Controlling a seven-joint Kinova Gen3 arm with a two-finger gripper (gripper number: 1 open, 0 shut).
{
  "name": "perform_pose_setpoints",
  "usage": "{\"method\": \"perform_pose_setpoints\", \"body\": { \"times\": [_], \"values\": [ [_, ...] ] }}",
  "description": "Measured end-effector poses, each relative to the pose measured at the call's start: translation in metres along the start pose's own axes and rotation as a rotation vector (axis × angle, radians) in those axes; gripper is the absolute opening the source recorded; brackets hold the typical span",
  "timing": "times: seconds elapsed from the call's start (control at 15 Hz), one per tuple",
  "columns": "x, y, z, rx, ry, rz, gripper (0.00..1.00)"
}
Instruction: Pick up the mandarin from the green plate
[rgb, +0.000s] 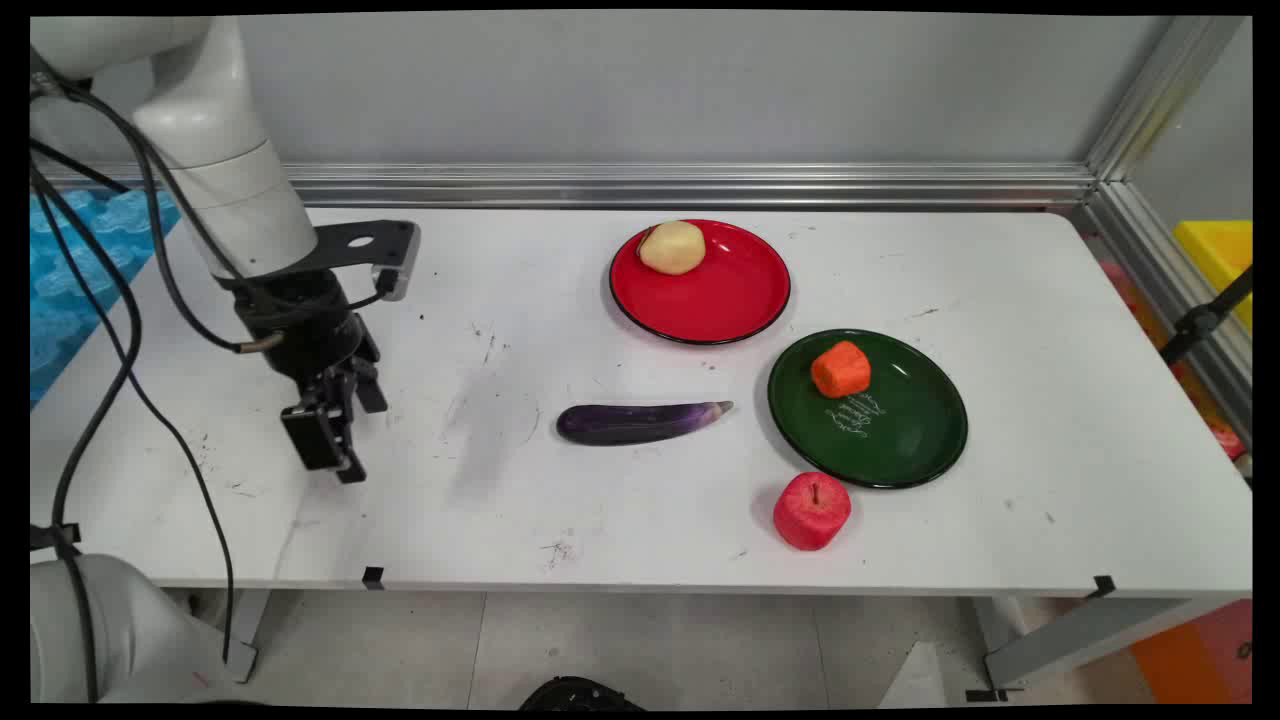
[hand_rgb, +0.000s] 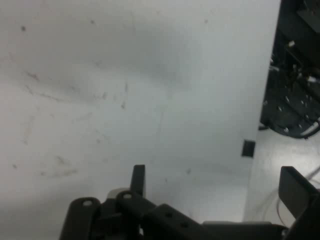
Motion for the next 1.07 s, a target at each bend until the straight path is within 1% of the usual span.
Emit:
{"method": "perform_pose_setpoints", "body": {
  "times": [0.13, 0.33, 0.6, 0.87, 0.93, 1.07],
  "values": [
    [0.010, -0.005, 0.000, 0.012, 0.022, 0.003, 1.00],
    [0.034, -0.013, -0.002, 0.035, 0.061, 0.018, 1.00],
    [0.087, -0.031, -0.008, 0.088, 0.143, 0.047, 1.00],
    [0.151, -0.046, -0.014, 0.138, 0.261, 0.065, 1.00],
    [0.162, -0.048, -0.015, 0.145, 0.281, 0.068, 1.00],
    [0.195, -0.052, -0.016, 0.166, 0.341, 0.079, 1.00]
  ]
}}
